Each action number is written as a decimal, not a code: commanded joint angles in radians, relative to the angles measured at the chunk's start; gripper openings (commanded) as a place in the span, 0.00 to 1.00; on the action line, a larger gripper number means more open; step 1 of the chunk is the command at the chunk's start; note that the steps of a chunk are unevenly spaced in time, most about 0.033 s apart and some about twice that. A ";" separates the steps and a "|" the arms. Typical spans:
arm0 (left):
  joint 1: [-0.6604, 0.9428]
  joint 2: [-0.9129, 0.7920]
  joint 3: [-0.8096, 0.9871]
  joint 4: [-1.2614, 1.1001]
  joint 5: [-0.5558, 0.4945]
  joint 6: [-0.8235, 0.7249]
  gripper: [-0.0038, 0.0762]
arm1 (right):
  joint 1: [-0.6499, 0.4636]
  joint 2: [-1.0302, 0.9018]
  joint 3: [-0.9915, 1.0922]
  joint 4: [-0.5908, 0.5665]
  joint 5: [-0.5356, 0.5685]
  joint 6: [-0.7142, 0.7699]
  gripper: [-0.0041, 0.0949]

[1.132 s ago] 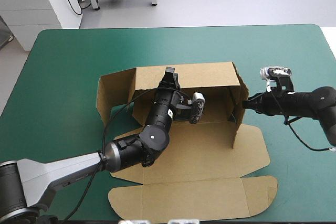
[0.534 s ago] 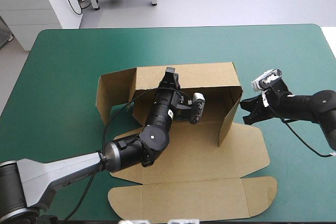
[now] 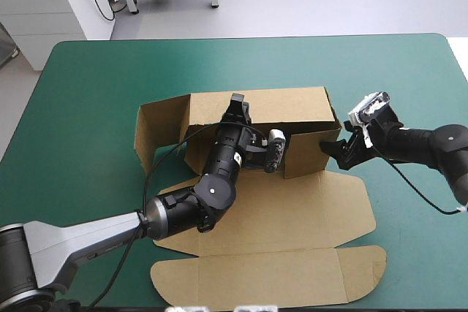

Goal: Fold the box

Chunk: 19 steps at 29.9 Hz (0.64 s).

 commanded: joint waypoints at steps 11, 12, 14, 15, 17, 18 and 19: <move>-0.005 -0.039 -0.023 0.046 -0.003 -0.002 0.04 | 0.186 -0.082 0.136 0.125 -0.343 0.028 0.67; -0.005 -0.039 -0.023 0.046 -0.005 -0.002 0.04 | 0.218 -0.089 0.146 0.129 -0.409 0.028 0.67; -0.005 -0.039 -0.023 0.046 -0.006 -0.002 0.04 | 0.275 -0.091 0.158 0.146 -0.509 0.021 0.67; -0.005 -0.039 -0.023 0.046 -0.007 -0.002 0.04 | 0.305 -0.089 0.157 0.149 -0.552 0.021 0.67; -0.005 -0.039 -0.023 0.046 -0.002 -0.002 0.04 | 0.356 -0.087 0.157 0.167 -0.638 0.021 0.67; -0.005 -0.039 -0.023 0.046 -0.004 -0.002 0.04 | 0.383 -0.087 0.157 0.185 -0.692 0.021 0.67; -0.005 -0.039 -0.023 0.046 -0.004 -0.002 0.04 | 0.407 -0.087 0.157 0.208 -0.748 0.021 0.67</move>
